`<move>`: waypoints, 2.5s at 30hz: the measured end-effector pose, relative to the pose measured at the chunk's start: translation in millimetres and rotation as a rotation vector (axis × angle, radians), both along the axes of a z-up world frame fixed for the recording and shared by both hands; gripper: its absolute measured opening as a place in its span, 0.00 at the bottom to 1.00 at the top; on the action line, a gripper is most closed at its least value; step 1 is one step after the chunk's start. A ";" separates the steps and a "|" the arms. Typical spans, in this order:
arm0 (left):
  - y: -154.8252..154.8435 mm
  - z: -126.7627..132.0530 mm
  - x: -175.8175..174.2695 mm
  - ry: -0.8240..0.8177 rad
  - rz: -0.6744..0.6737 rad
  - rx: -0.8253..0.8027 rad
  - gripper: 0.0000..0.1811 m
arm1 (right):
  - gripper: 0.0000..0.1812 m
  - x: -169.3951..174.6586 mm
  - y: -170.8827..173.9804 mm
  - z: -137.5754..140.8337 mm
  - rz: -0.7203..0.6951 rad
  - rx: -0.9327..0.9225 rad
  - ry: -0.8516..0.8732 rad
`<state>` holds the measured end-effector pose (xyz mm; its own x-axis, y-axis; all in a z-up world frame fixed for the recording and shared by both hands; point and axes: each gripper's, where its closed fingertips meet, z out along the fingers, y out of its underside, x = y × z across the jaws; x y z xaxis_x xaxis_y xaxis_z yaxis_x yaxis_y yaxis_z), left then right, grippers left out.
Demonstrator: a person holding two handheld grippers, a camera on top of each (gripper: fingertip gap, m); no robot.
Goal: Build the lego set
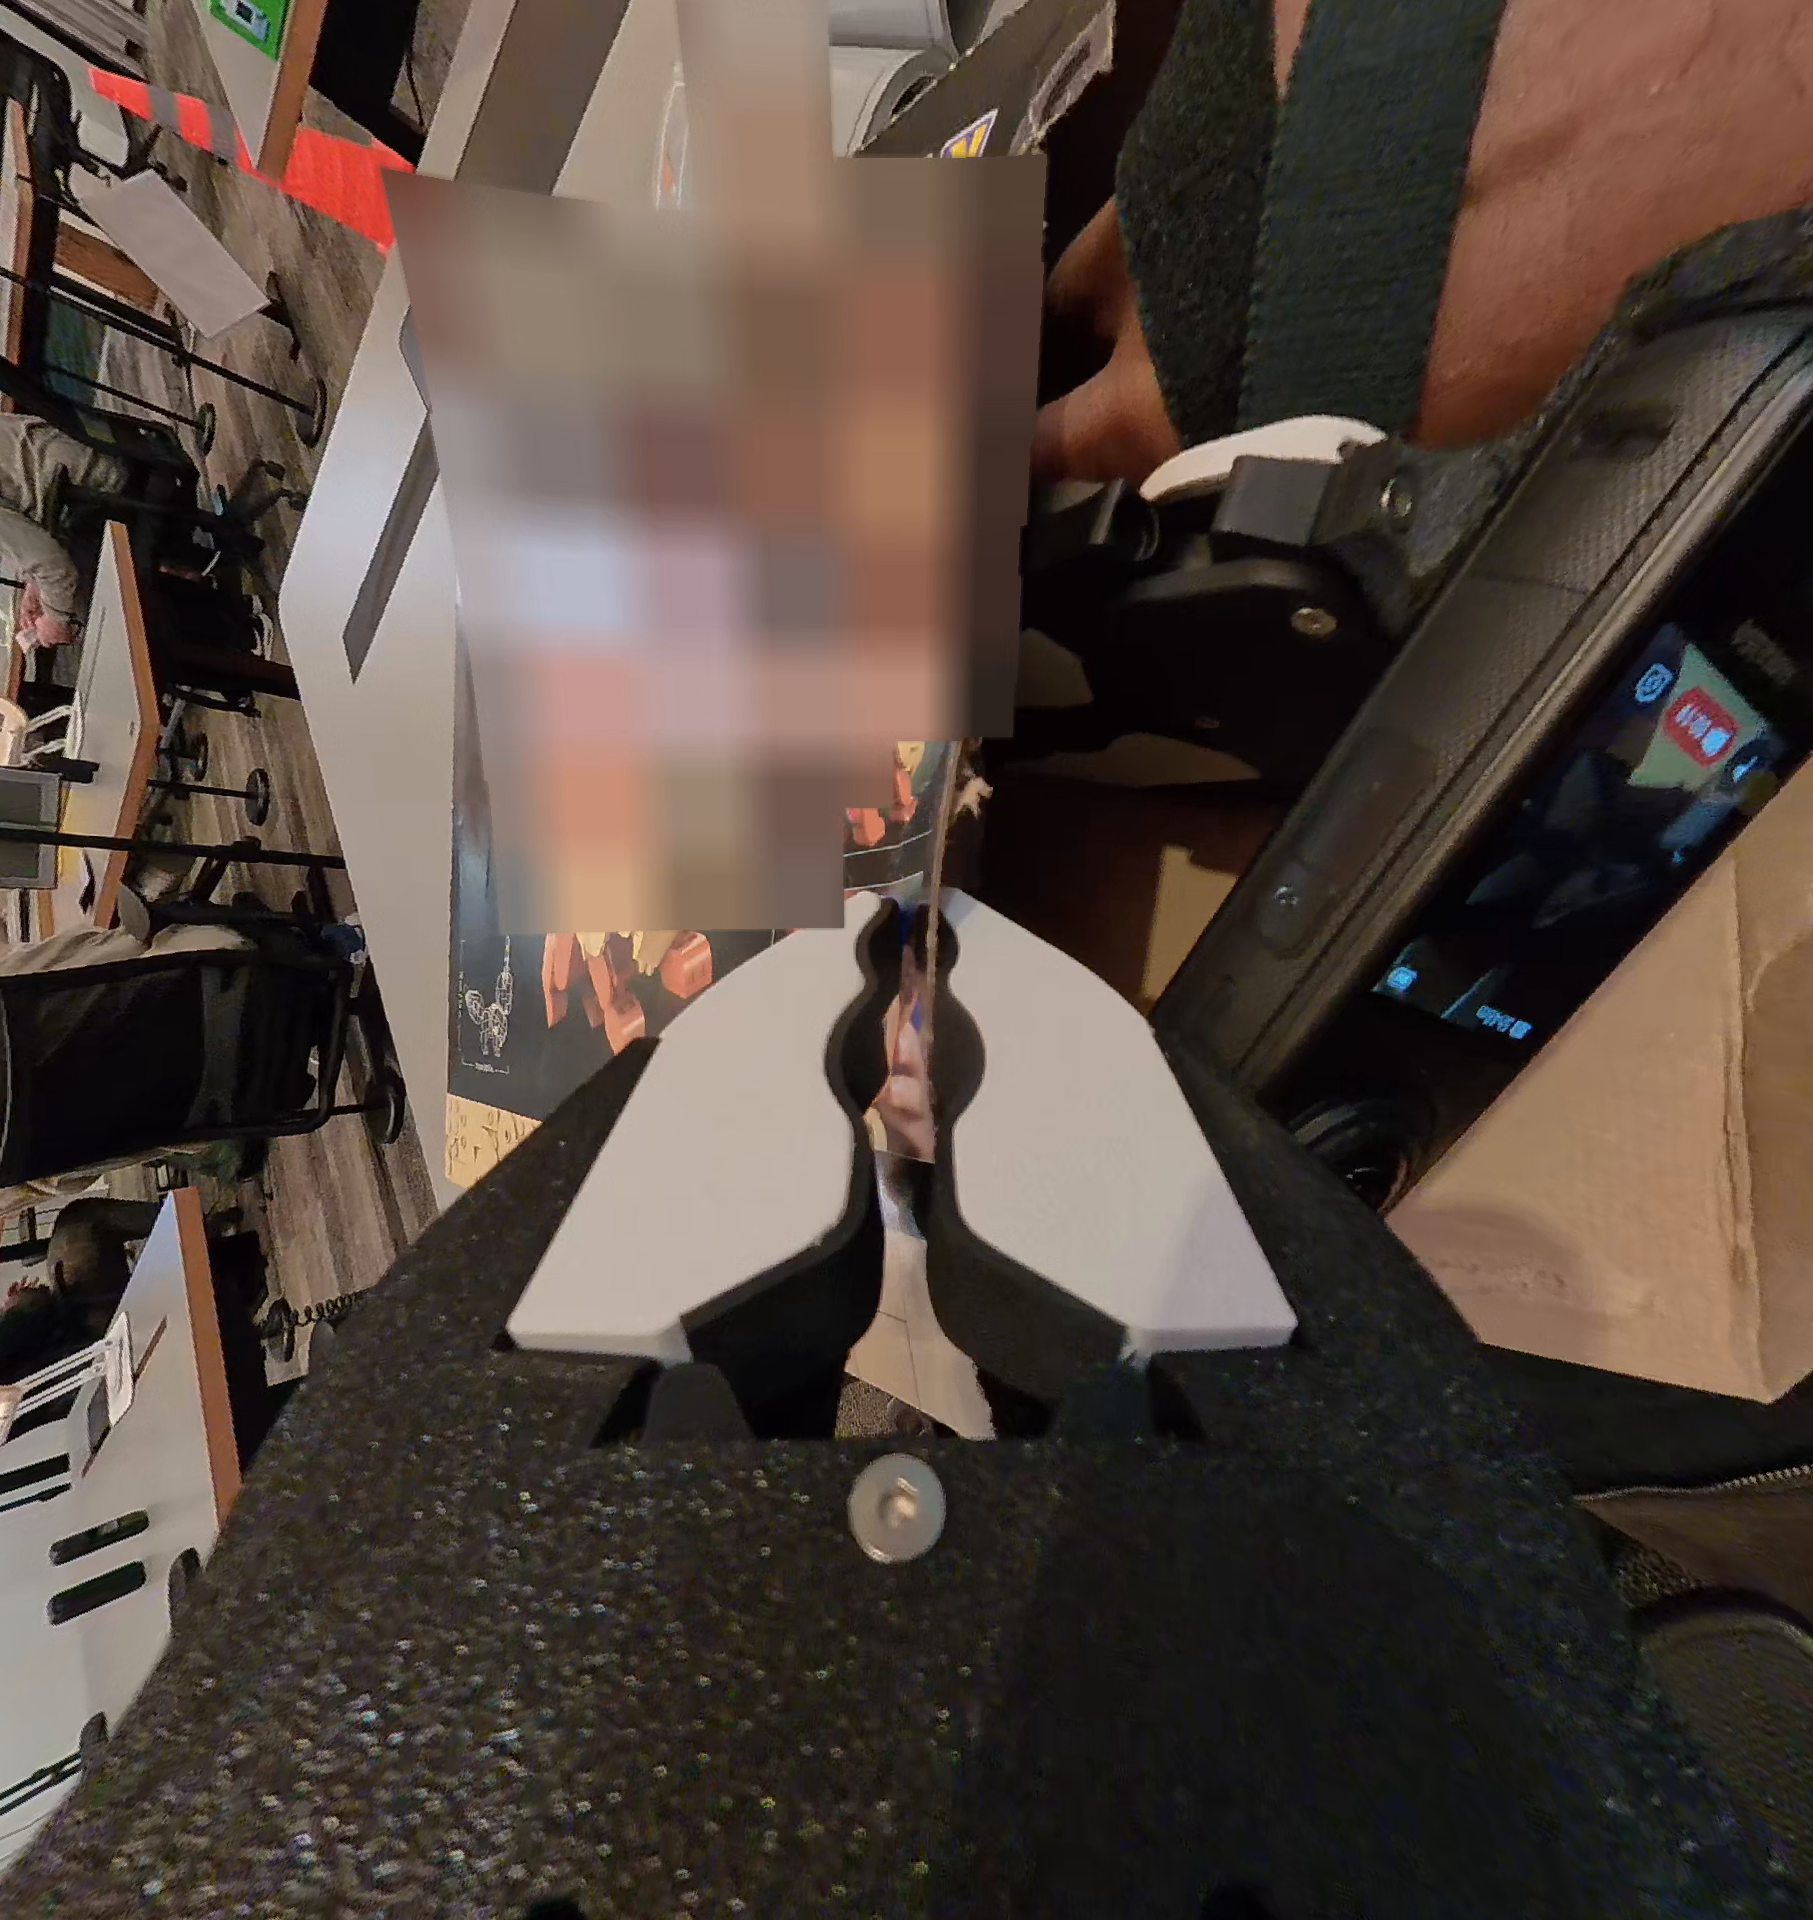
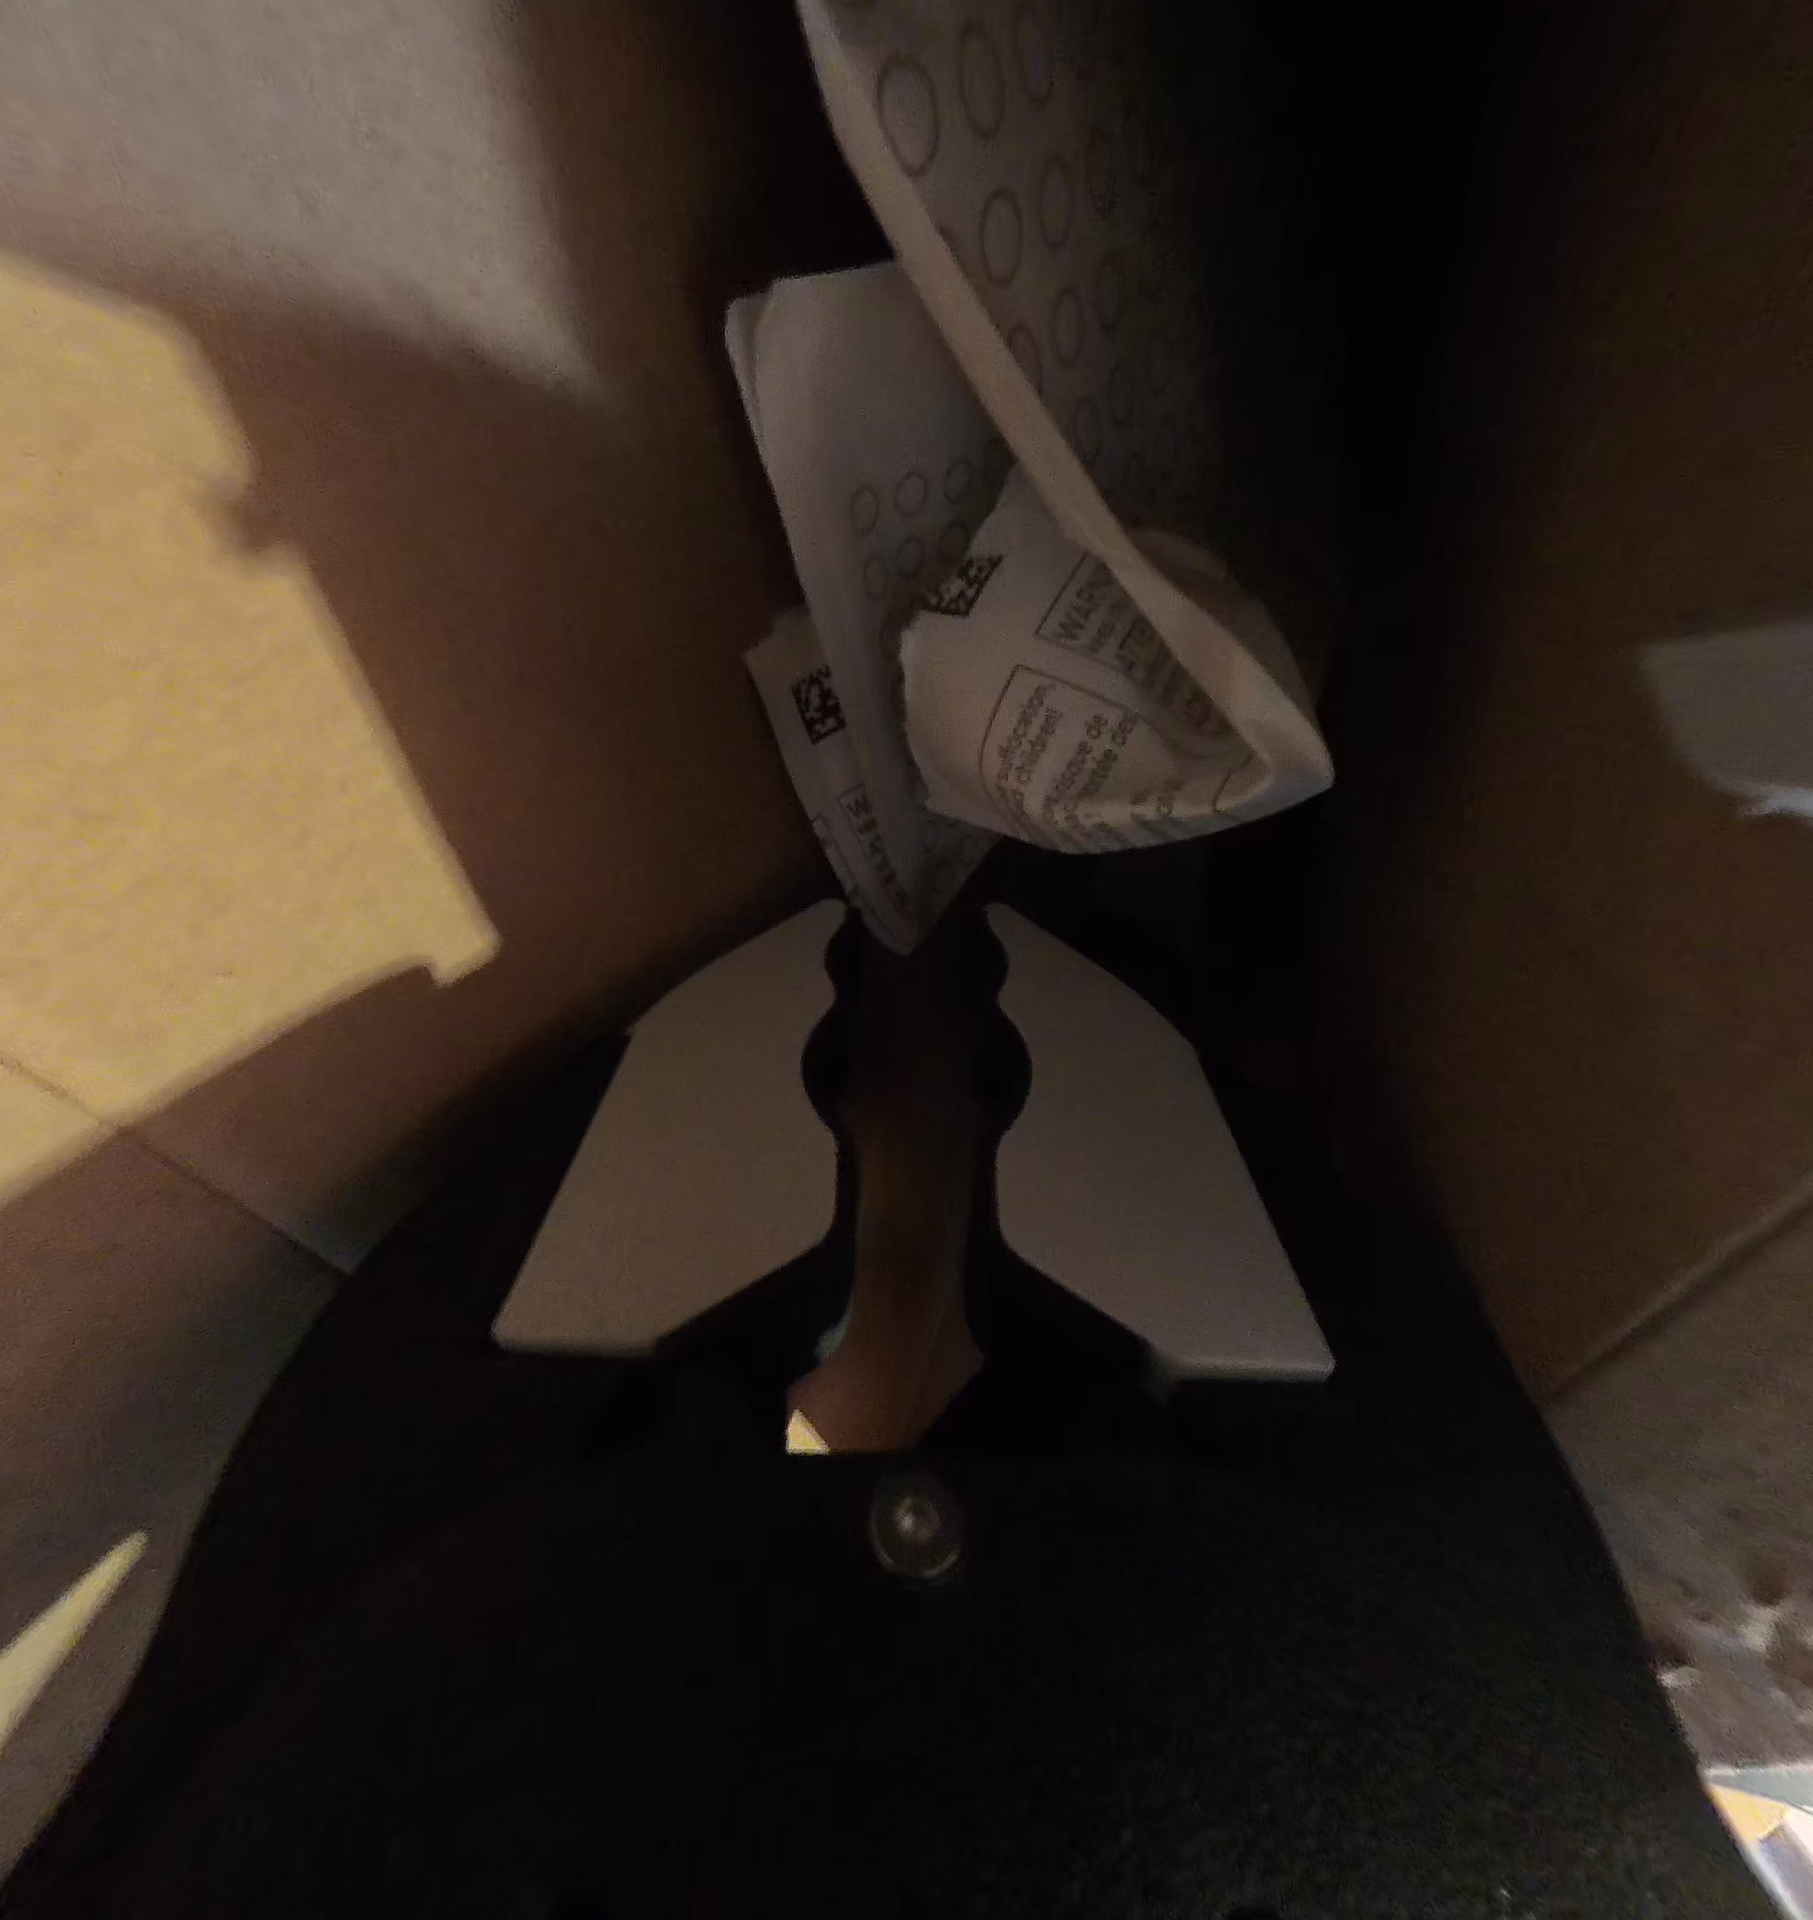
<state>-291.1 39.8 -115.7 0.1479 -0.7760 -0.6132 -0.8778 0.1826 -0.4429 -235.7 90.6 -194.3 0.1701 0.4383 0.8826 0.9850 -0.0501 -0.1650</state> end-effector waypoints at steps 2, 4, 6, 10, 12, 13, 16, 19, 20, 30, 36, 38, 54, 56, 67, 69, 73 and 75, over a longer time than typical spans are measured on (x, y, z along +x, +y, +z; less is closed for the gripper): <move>0.7 -0.5 0.0 0.003 -0.003 -0.004 0.02 | 0.08 0.0 0.1 -1.7 -0.005 -0.006 0.004; 1.5 -1.6 -0.7 0.006 -0.005 -0.011 0.02 | 0.05 0.0 0.6 -2.6 -0.011 -0.008 0.002; 2.2 -1.8 -1.4 0.007 -0.010 -0.017 0.02 | 0.04 -0.2 1.1 -3.8 -0.018 -0.014 0.001; 2.5 -2.7 -2.2 0.016 -0.013 -0.015 0.02 | 0.00 -0.8 0.4 -6.1 -0.020 -0.026 -0.005; 2.5 -3.0 -2.6 0.011 -0.014 -0.018 0.02 | 0.00 -0.8 0.0 -6.4 -0.022 -0.028 -0.009; 2.4 -3.2 -3.0 0.008 -0.014 -0.019 0.02 | 0.00 -0.9 -0.2 -6.3 -0.024 -0.027 -0.012; 2.1 -6.2 -3.3 0.002 -0.017 -0.021 0.02 | 0.00 -3.5 -2.5 -3.6 -0.006 -0.011 -0.025; 3.6 -8.3 -7.0 -0.014 -0.009 -0.029 0.03 | 0.00 -5.2 -8.8 3.8 0.011 0.017 -0.018; 4.1 -8.3 -9.0 -0.016 -0.006 -0.033 0.03 | 0.00 -4.6 -11.7 5.8 0.009 0.024 -0.010; 7.4 -5.5 -6.1 -0.026 0.015 -0.015 0.03 | 0.00 12.4 -65.1 25.3 0.082 0.127 -0.039; 14.2 -1.7 2.2 -0.026 0.038 -0.005 0.02 | 0.00 30.3 -94.8 27.0 0.103 0.162 -0.060; 17.8 -2.9 4.9 -0.022 0.048 0.001 0.02 | 0.00 31.7 -103.4 28.3 0.114 0.167 -0.047; 67.8 -20.3 10.2 0.027 0.218 0.076 0.02 | 0.00 33.4 -142.0 20.7 0.219 0.184 -0.008; 74.2 -21.7 7.7 0.030 0.243 0.088 0.02 | 0.00 35.8 -145.1 18.6 0.229 0.185 -0.008; 124.0 -22.1 -21.6 0.077 0.403 0.134 0.02 | 0.00 51.1 -133.0 19.5 0.183 0.188 0.054; 136.2 -22.3 -26.4 0.080 0.430 0.136 0.02 | 0.00 52.1 -128.0 18.7 0.173 0.183 0.057; 156.7 -22.2 -32.0 0.086 0.458 0.130 0.02 | 0.00 56.2 -120.6 16.4 0.155 0.173 0.056; 164.1 -21.3 -34.8 0.093 0.458 0.134 0.02 | 0.00 59.1 -119.5 15.9 0.149 0.174 0.055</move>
<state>-325.9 203.9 -137.0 0.3958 -0.5571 -0.7301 -0.9159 -0.1820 -0.3577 -176.6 -28.9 -178.4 0.1650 0.3038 0.9383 0.9687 0.1289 -0.2120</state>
